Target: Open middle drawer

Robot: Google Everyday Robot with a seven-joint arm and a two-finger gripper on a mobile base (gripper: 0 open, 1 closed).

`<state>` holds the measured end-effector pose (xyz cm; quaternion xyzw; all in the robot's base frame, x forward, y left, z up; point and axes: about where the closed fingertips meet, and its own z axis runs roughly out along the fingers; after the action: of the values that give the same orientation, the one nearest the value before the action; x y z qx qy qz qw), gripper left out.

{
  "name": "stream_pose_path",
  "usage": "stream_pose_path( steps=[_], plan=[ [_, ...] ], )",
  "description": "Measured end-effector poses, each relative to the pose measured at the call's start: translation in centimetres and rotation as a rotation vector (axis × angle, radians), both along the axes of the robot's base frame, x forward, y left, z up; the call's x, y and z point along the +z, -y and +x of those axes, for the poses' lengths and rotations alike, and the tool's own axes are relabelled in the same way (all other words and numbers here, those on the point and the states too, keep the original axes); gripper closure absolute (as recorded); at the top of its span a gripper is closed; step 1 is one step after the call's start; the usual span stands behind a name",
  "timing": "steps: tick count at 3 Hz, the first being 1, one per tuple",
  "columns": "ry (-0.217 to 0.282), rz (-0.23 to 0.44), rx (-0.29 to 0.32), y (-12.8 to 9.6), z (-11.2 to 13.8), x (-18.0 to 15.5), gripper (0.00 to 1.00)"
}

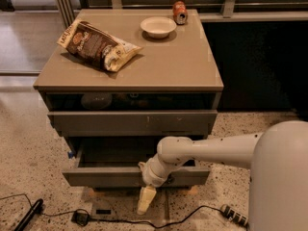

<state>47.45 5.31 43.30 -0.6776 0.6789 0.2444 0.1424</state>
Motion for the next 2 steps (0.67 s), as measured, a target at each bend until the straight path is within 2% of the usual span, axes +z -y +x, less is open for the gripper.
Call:
stream_pose_path(
  steps=[2],
  plan=[
    [-0.035, 0.002, 0.053, 1.8, -4.6, -1.0, 0.00]
  ],
)
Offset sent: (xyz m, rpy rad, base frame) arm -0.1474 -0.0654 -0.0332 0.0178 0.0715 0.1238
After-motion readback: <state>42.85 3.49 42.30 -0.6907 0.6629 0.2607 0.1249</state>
